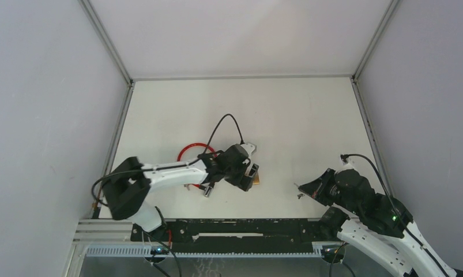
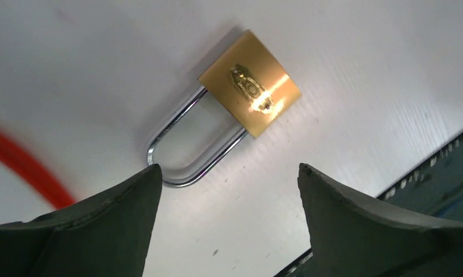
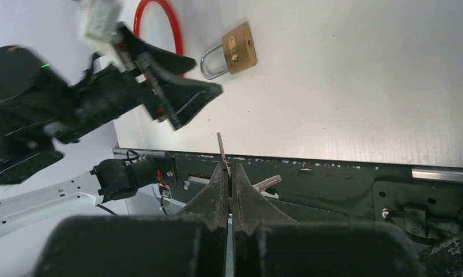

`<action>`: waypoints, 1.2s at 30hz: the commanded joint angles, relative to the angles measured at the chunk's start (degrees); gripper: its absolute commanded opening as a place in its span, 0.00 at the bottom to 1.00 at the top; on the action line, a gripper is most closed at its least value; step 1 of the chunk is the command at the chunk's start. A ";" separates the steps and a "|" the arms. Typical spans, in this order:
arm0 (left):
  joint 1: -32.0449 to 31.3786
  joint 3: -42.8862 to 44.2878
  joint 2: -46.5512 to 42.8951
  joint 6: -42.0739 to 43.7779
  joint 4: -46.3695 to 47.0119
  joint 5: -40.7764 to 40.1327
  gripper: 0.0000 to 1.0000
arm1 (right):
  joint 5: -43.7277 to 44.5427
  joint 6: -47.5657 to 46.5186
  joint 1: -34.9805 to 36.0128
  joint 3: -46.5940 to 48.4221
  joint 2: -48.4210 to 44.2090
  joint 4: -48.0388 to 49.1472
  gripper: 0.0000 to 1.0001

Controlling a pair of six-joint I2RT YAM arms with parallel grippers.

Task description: Unlock with the key

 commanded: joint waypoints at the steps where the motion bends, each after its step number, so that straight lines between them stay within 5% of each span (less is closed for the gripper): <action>1: -0.23 -2.23 -13.82 23.97 -1.48 1.43 0.92 | 0.77 -0.54 -0.36 0.18 -0.27 1.11 0.00; 5: -0.19 -11.10 -23.82 43.05 4.23 6.82 1.00 | 0.58 -0.76 -0.31 0.17 0.06 1.24 0.00; 9: 1.89 -18.23 -28.45 49.91 11.90 15.01 1.00 | 0.32 -1.23 -0.34 0.18 0.71 1.67 0.00; 17: 7.87 -25.05 -25.32 49.37 29.29 31.74 1.00 | -2.03 -2.18 -0.37 0.18 2.37 3.63 0.00; 36: 12.12 -23.73 0.22 43.70 59.80 36.78 1.00 | -6.29 -0.22 -0.35 0.18 5.27 1.69 0.00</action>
